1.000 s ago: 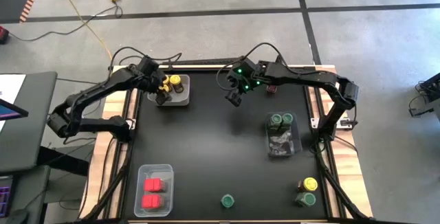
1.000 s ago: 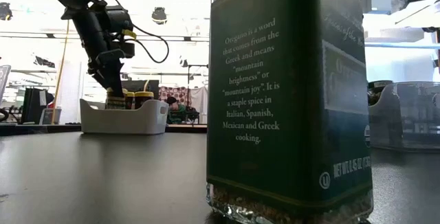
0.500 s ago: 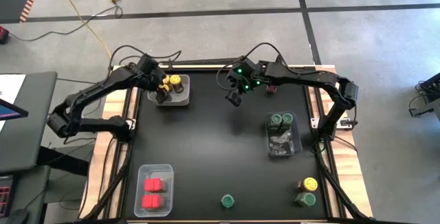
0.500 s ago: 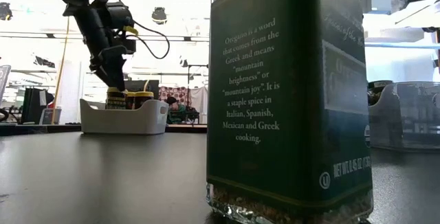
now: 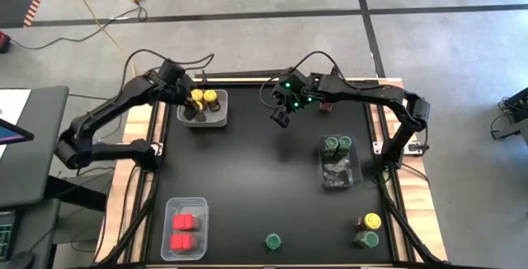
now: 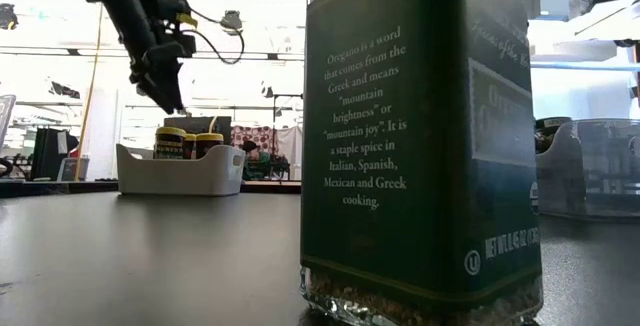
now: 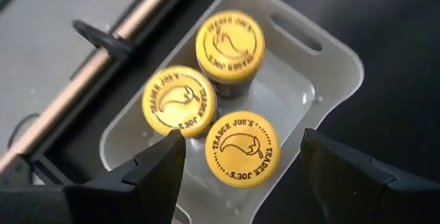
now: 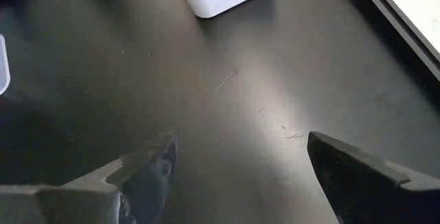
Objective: Sort spices by type
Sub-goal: Put the left green seasoning bottle into the black bin
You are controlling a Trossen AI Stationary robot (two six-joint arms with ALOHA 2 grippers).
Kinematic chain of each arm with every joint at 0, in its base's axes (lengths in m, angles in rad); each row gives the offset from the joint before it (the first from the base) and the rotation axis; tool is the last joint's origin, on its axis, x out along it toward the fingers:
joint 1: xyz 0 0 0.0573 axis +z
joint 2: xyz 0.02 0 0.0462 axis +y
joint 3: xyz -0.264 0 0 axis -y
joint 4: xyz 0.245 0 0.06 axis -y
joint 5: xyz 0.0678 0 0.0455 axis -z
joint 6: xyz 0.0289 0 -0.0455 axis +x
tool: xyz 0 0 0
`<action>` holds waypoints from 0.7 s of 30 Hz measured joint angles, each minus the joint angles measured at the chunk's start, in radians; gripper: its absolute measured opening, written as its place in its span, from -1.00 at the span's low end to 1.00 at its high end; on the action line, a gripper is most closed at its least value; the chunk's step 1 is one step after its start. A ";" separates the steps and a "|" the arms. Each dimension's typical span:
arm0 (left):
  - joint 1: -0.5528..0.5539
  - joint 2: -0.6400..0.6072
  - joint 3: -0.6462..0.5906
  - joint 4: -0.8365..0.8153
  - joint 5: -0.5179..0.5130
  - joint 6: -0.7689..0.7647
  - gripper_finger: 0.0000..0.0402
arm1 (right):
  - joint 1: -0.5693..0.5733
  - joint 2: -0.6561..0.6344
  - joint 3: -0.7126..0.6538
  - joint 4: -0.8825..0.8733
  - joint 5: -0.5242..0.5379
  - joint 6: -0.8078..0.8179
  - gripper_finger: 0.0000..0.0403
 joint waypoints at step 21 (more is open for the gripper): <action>0.000 -0.296 0.013 0.000 0.000 -0.139 0.38 | 0.016 0.000 -0.001 0.132 0.002 0.007 0.80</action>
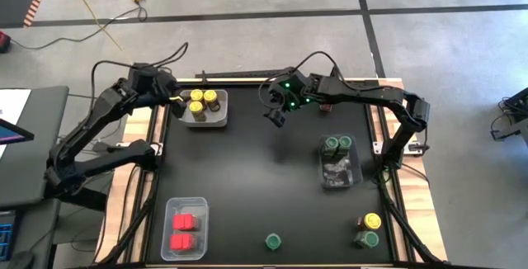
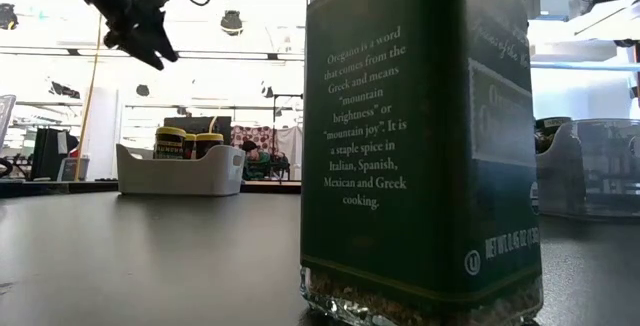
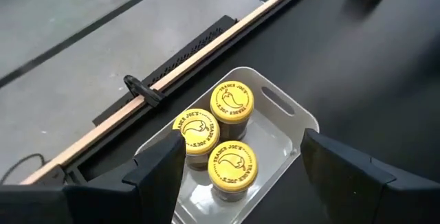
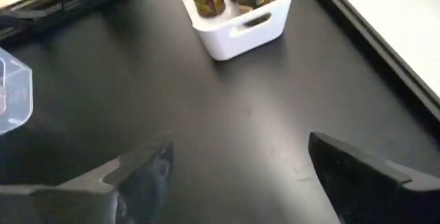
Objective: Sort spices by type
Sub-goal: Put the left green seasoning bottle into the black bin
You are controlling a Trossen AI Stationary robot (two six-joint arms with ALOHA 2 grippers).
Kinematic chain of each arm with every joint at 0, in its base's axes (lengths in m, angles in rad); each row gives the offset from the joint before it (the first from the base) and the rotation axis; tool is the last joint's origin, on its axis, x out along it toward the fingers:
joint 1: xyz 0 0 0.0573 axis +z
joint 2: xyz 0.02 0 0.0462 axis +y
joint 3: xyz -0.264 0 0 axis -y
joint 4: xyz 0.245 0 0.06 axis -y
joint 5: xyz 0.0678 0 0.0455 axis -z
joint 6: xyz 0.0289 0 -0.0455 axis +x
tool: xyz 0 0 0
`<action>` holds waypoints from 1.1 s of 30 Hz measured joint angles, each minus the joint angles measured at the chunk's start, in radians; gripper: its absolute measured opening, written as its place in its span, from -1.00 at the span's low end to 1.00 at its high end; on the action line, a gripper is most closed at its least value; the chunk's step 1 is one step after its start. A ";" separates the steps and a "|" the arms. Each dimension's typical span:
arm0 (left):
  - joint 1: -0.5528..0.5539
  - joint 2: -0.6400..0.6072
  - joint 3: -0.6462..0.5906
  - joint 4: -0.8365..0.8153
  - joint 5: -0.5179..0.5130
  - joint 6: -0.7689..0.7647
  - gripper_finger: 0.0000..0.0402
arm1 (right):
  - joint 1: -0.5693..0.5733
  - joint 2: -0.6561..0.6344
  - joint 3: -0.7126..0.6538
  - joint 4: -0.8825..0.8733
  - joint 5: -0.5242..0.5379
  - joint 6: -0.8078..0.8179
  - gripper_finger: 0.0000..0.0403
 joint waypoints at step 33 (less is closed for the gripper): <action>-0.461 -0.433 -0.438 0.359 0.056 -0.430 0.38 | 0.177 0.000 0.000 -0.147 0.100 -0.061 0.85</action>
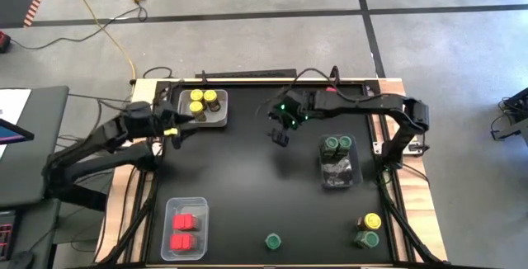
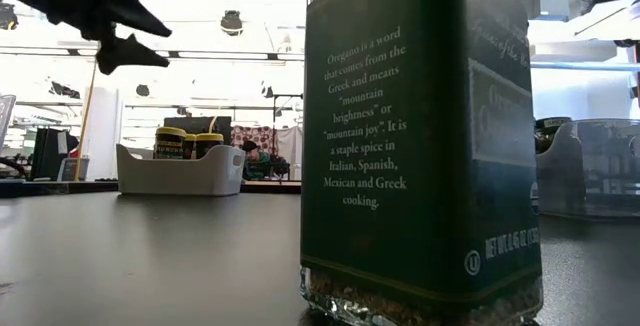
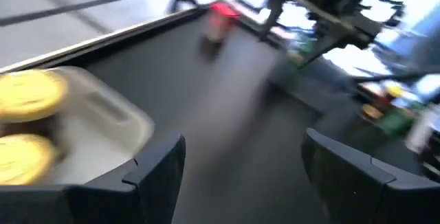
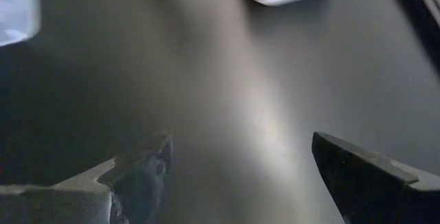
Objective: Sort spices by type
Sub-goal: Put the left green seasoning bottle into the black bin
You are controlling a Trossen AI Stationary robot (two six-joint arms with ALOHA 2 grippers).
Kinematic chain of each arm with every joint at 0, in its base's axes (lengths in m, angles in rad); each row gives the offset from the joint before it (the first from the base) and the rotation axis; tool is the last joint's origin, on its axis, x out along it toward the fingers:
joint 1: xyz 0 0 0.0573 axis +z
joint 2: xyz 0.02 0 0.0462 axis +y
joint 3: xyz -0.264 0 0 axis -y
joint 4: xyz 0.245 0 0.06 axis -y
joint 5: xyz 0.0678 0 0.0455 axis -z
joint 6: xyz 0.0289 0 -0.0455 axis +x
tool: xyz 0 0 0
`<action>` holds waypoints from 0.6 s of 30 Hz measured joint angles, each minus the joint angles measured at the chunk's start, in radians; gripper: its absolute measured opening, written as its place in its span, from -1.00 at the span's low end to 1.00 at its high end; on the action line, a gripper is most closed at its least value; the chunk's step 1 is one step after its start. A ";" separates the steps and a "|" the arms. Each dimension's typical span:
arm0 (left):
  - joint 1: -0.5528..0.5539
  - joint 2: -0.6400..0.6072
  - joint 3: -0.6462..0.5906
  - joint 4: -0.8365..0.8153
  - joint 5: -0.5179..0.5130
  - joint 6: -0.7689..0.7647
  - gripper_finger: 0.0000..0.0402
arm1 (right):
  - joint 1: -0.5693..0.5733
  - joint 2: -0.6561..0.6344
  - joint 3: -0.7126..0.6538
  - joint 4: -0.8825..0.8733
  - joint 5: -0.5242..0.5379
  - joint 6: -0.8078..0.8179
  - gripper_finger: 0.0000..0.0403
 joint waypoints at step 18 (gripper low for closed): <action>-0.247 0.009 -0.063 0.003 -0.008 0.204 0.38 | 0.459 0.012 0.115 0.064 0.111 -0.045 0.85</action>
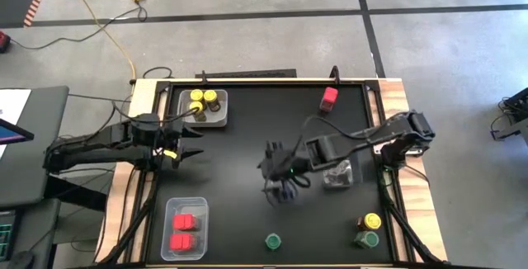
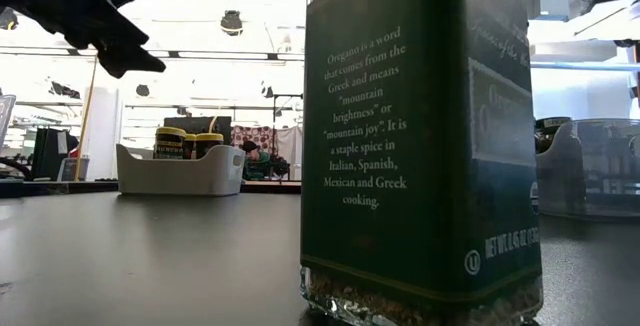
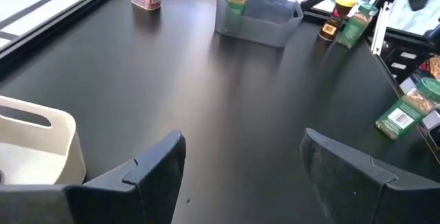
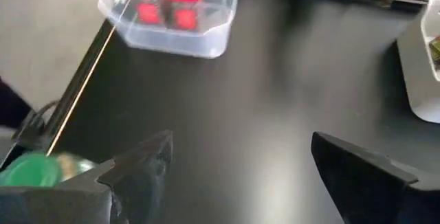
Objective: Sort spices by type
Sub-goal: Put the left green seasoning bottle into the black bin
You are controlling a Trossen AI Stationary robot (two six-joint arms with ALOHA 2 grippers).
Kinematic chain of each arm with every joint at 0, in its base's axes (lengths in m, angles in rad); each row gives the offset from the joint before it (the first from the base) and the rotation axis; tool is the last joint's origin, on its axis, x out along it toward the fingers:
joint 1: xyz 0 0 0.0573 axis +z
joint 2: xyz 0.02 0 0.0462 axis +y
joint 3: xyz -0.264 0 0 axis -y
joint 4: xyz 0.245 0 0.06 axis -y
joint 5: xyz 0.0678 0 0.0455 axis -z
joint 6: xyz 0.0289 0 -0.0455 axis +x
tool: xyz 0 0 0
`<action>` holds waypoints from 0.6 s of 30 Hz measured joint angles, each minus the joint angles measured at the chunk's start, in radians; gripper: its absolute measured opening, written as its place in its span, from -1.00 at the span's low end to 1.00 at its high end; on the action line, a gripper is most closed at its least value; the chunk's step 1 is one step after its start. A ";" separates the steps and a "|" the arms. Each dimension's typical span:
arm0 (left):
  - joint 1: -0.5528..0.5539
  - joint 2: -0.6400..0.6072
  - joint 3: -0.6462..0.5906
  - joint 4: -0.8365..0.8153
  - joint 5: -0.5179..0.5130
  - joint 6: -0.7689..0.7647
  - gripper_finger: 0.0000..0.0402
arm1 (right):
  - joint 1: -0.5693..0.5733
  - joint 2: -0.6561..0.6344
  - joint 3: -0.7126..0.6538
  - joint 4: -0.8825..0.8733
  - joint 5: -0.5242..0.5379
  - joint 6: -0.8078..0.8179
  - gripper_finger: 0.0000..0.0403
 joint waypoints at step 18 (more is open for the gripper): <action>0.000 0.000 0.000 -0.001 0.000 -0.085 0.38 | 0.230 0.040 0.123 -0.183 0.101 0.210 0.85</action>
